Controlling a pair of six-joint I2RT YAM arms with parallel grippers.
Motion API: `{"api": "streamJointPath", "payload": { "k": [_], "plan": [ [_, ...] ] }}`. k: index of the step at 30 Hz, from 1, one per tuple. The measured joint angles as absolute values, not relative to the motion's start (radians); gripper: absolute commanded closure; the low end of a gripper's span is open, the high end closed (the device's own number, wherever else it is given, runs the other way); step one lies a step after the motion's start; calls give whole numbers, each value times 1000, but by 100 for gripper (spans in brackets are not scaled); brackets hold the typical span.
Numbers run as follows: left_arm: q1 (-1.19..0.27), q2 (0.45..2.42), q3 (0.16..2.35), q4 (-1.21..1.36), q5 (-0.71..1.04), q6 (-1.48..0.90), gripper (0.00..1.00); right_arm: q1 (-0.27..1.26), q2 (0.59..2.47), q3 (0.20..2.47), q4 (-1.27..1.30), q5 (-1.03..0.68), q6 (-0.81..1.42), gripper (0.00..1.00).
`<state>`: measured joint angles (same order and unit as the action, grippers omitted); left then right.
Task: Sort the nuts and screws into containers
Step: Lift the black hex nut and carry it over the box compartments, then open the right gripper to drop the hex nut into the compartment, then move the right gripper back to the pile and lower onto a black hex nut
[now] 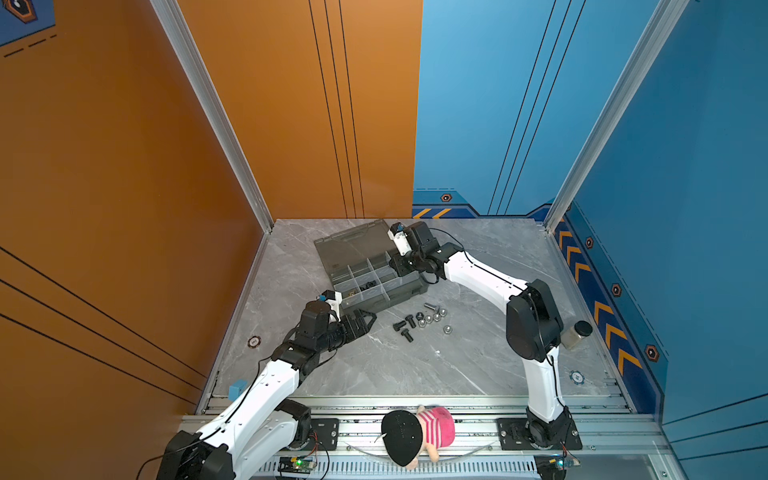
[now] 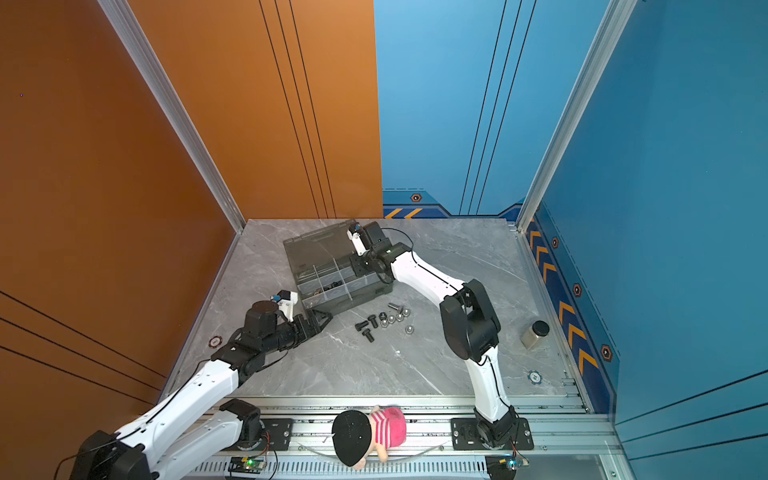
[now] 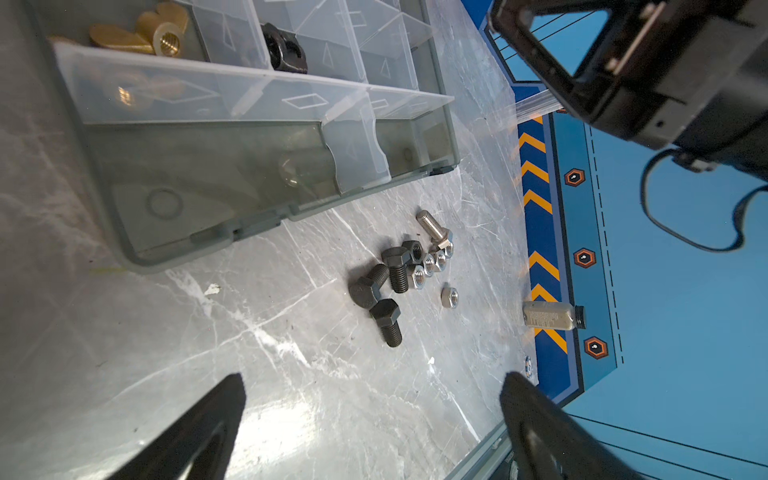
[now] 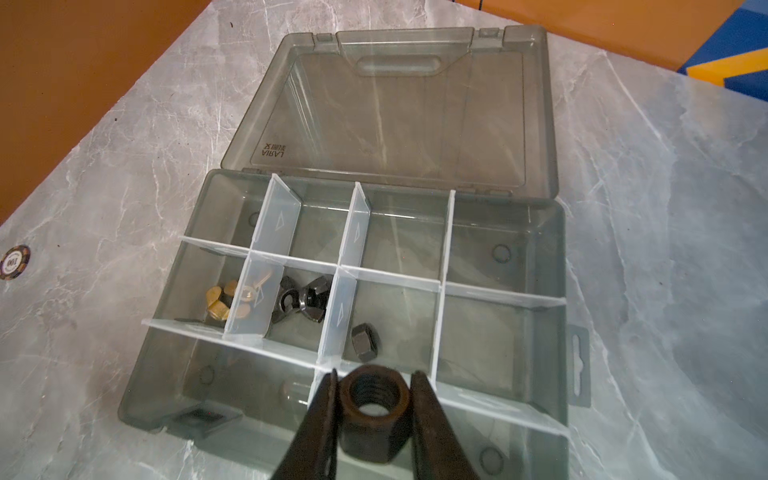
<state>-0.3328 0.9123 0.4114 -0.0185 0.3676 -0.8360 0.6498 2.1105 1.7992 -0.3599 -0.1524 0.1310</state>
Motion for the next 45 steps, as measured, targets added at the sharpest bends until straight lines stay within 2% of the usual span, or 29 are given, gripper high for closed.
{"api": "streamJointPath", "payload": {
  "k": [7, 15, 23, 32, 41, 45],
  "plan": [
    [-332, 908, 409, -20, 368, -836, 2, 657, 2212, 1852, -321, -152, 154, 97],
    [-326, 902, 408, -25, 368, -836, 2, 657, 2270, 1858, -321, -134, 162, 91],
    [-325, 902, 405, -26, 368, -836, 2, 657, 2275, 1861, -323, -125, 162, 72],
    [-321, 902, 400, -27, 368, -836, 2, 656, 2275, 1864, -333, -121, 165, 59],
    [-321, 902, 400, -26, 368, -837, 2, 656, 2265, 1868, -361, -126, 165, 57],
    [-321, 902, 400, -26, 368, -839, 2, 656, 2193, 1813, -375, -130, 165, 56]
  ]
}}
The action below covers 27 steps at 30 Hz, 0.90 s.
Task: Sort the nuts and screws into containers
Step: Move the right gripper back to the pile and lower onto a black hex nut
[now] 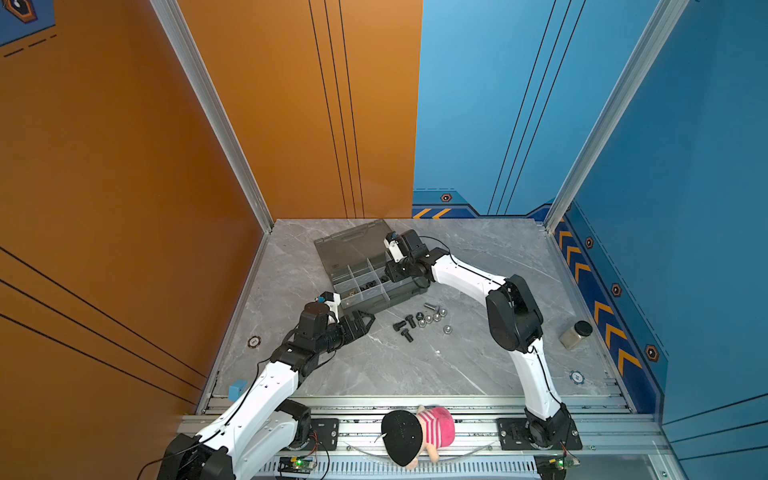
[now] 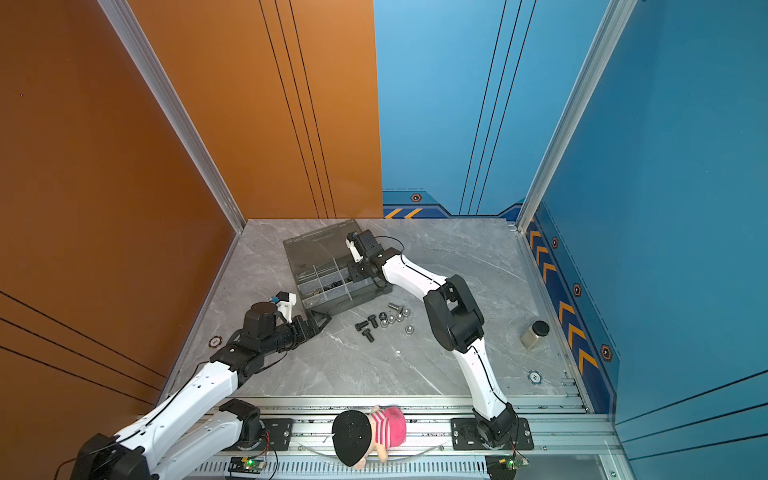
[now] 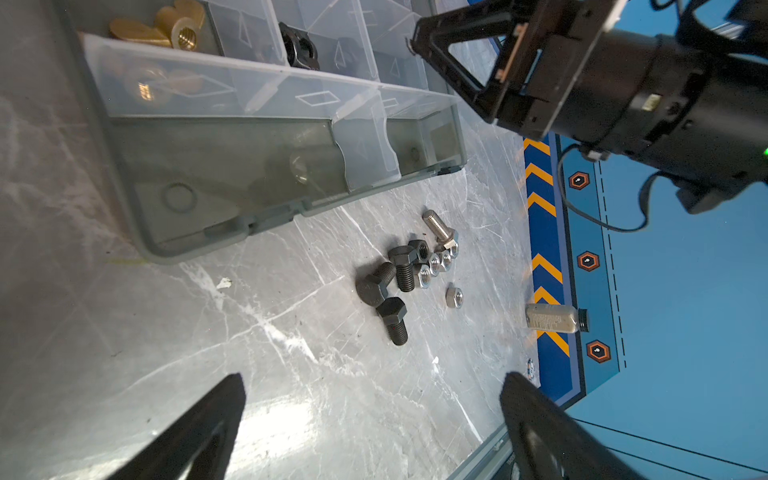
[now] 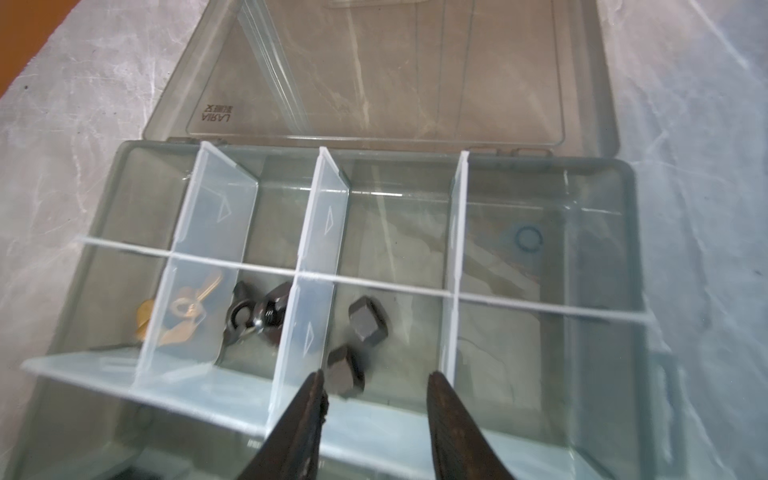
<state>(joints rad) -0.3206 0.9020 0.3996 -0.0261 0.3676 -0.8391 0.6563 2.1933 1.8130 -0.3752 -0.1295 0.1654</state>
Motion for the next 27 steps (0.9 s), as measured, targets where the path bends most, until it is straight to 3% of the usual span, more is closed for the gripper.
{"api": "streamJointPath", "payload": {
  "k": [11, 27],
  "plan": [
    [-321, 902, 400, -27, 368, -839, 2, 654, 1858, 1523, -464, -134, 152, 53],
    [-321, 923, 400, -26, 368, -839, 2, 654, 1802, 1288, -559, -125, 146, 53]
  ]
}}
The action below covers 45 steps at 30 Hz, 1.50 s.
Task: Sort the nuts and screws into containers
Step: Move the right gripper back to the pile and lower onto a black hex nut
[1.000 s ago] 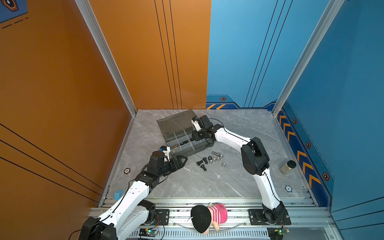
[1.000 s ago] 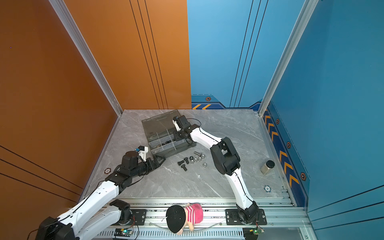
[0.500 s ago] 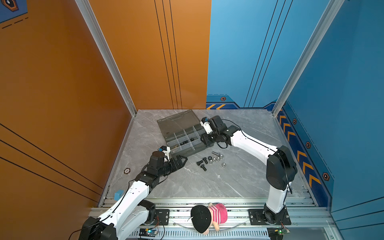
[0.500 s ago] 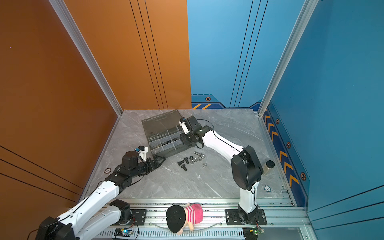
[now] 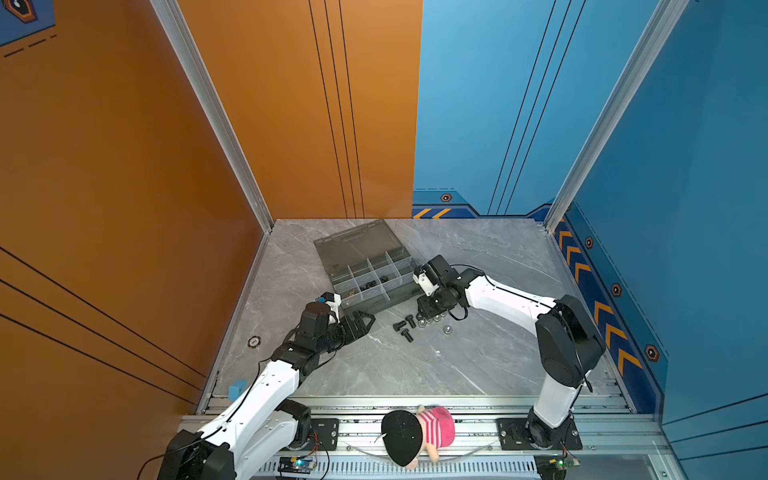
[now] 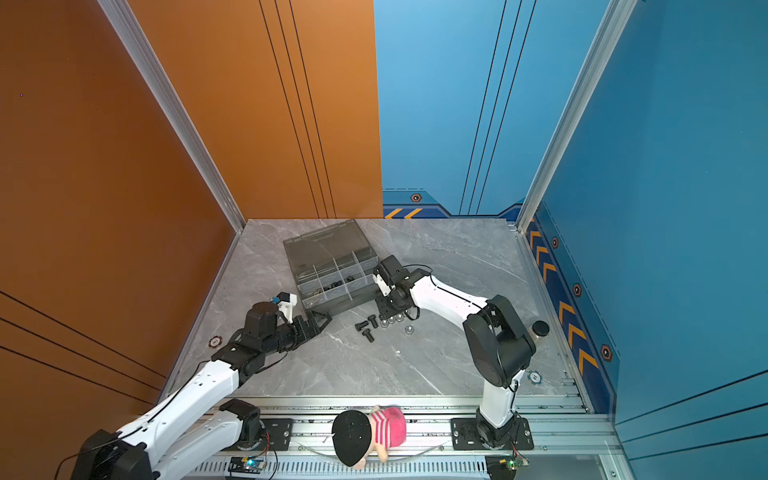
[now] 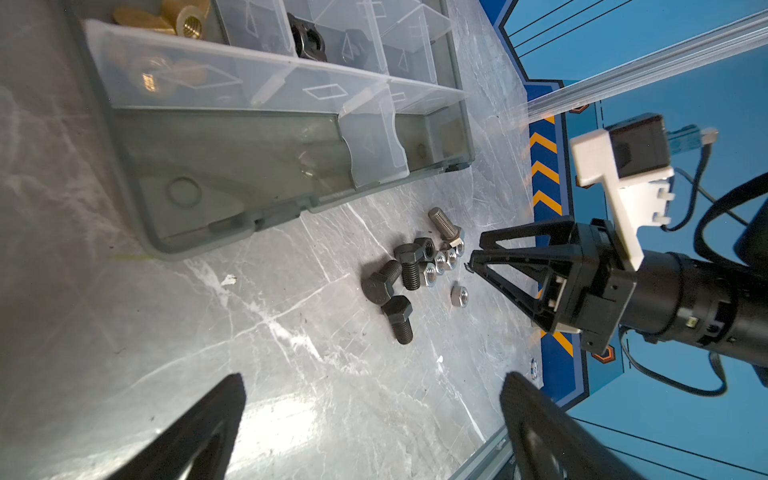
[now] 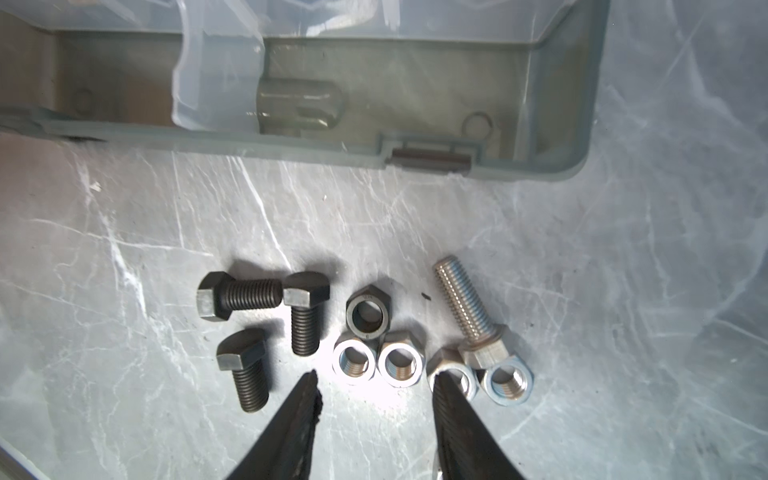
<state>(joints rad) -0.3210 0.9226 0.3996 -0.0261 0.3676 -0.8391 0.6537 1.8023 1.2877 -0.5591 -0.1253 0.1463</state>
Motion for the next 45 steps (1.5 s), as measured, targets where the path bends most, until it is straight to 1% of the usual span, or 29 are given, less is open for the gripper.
{"api": "streamJointPath", "payload": {
  "k": [5, 18, 45],
  "plan": [
    [-321, 937, 400, -26, 368, -839, 2, 655, 1807, 1287, -558, -126, 146, 54],
    [-322, 941, 400, -26, 368, -839, 2, 656, 1888, 1291, -556, -126, 146, 56],
    [-322, 943, 400, -26, 368, -839, 2, 676, 1951, 1304, -485, -127, 155, 57]
  ]
}}
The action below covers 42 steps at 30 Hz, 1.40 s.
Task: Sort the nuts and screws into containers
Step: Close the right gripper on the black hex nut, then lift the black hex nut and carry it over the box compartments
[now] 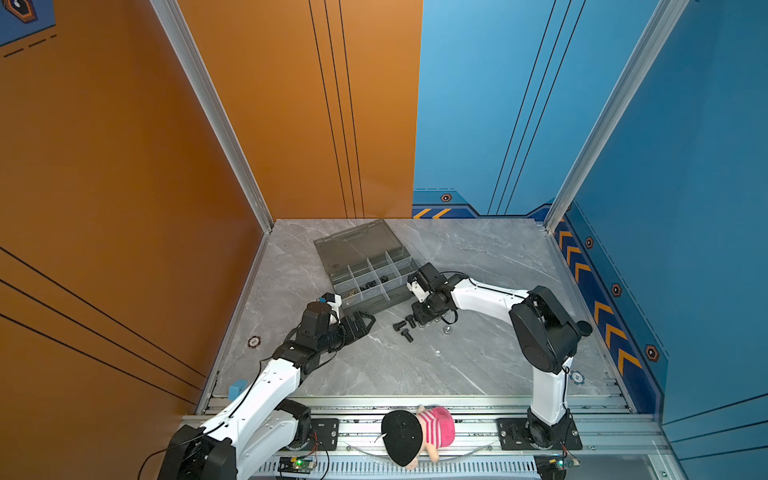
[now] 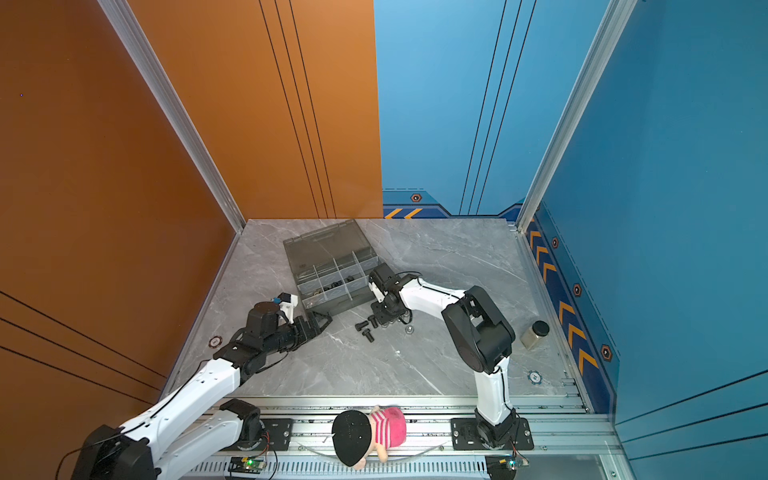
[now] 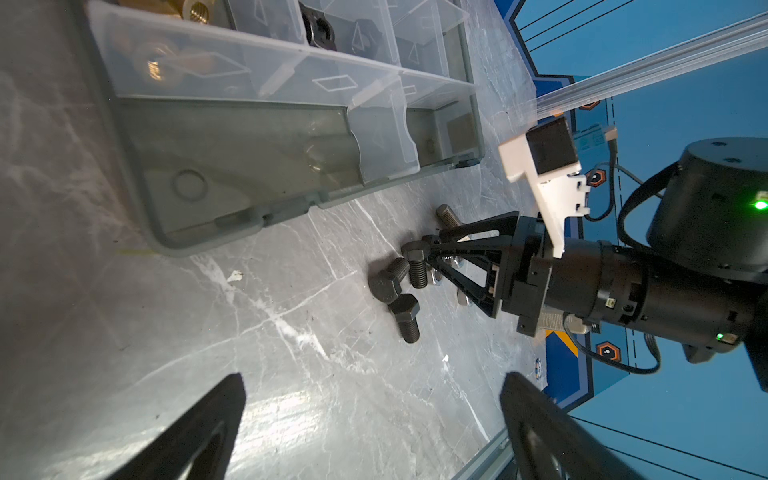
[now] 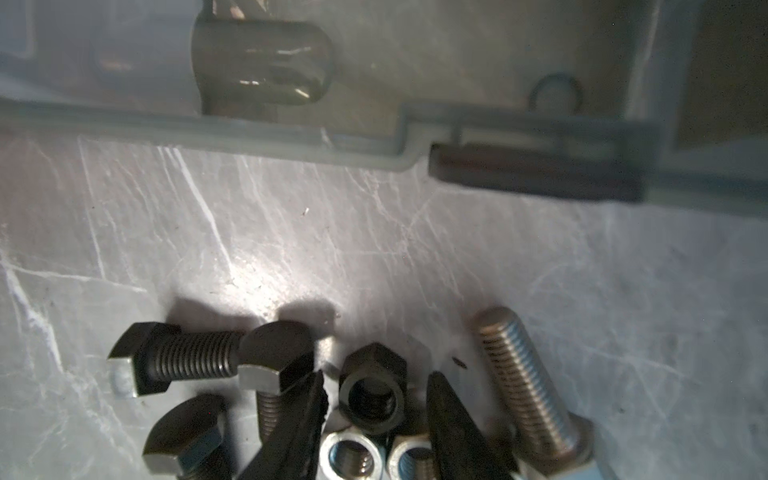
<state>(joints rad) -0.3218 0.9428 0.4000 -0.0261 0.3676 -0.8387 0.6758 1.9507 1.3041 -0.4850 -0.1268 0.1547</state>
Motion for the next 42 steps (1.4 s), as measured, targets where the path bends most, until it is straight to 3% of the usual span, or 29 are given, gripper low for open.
{"api": "streamJointPath", "payload": {
  "k": [13, 23, 32, 42],
  "plan": [
    [-322, 943, 400, -26, 368, -839, 2, 677, 1951, 1304, -478, -127, 157, 64],
    [-322, 943, 400, -26, 368, -839, 2, 676, 1962, 1304, -475, -127, 157, 75],
    [-322, 943, 400, -26, 368, -839, 2, 676, 1962, 1304, -470, -127, 157, 93],
    [-322, 936, 400, -26, 368, -839, 2, 675, 1931, 1296, -456, -141, 149, 97]
  ]
}}
